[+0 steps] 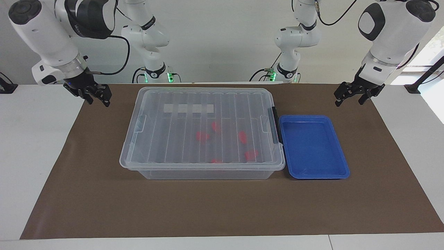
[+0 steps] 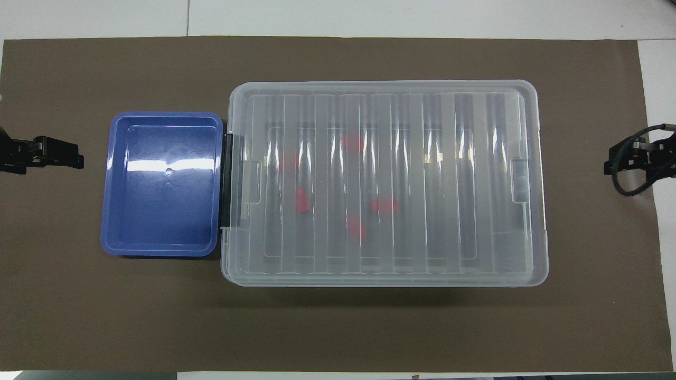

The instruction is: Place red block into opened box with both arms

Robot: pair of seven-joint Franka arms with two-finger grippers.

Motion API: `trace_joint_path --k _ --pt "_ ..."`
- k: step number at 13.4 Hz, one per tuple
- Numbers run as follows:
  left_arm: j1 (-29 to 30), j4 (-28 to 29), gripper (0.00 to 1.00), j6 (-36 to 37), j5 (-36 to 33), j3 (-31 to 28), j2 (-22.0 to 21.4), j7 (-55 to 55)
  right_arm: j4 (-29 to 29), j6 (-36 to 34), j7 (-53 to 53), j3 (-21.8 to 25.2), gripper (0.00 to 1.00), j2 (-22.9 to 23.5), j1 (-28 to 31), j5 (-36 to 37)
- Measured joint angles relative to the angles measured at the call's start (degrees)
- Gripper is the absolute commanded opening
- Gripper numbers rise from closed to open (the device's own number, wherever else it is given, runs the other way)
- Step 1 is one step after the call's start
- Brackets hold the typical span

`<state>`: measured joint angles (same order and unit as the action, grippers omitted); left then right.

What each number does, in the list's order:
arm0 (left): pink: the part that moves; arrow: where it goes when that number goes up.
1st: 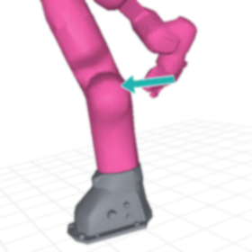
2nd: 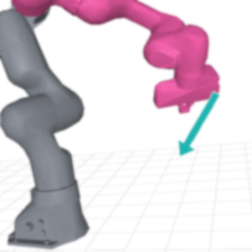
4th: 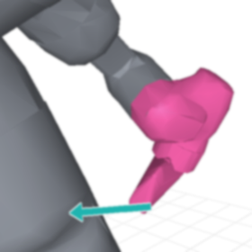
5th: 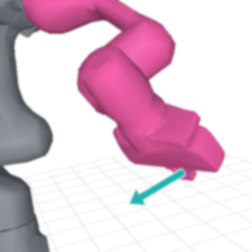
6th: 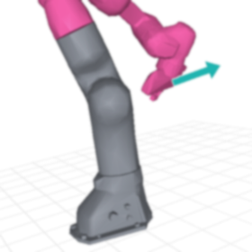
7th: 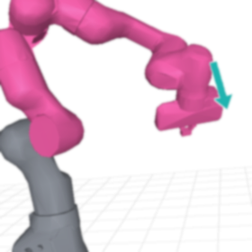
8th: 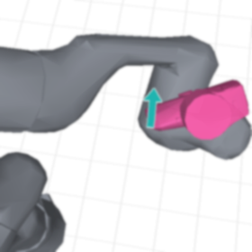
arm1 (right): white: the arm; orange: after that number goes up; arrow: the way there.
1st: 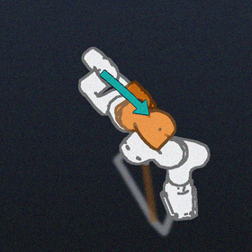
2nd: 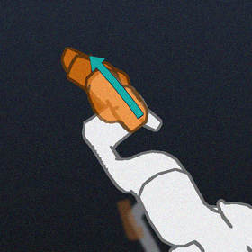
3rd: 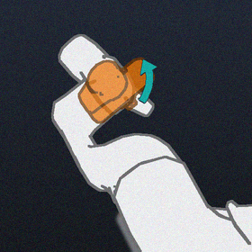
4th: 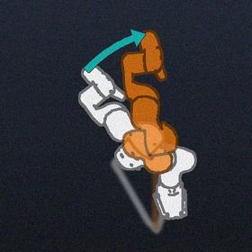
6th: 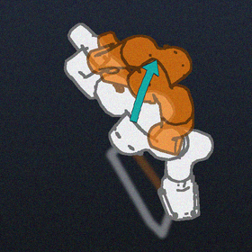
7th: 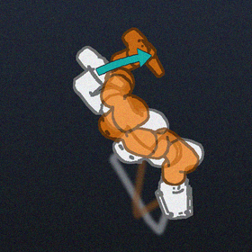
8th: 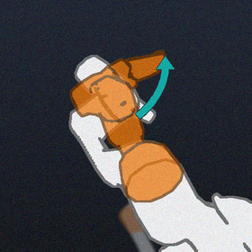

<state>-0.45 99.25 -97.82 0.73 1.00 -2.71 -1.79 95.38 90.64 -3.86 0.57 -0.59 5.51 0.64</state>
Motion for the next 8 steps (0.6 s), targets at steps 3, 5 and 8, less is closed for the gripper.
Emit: trace_joint_path --k 3,5,8 --pt "0.0 0.0 1.0 0.0 0.0 0.0 0.0 0.0 0.0 -0.3 1.2 0.8 1.0 -0.8 -0.2 0.0" --pt "0.0 0.0 1.0 0.0 0.0 0.0 0.0 0.0 -0.1 -0.2 1.3 1.1 1.0 -0.9 -1.1 0.0" --pt "0.0 0.0 1.0 0.0 0.0 0.0 0.0 0.0 -0.3 -0.2 1.3 1.1 1.0 -1.1 -2.2 0.0"
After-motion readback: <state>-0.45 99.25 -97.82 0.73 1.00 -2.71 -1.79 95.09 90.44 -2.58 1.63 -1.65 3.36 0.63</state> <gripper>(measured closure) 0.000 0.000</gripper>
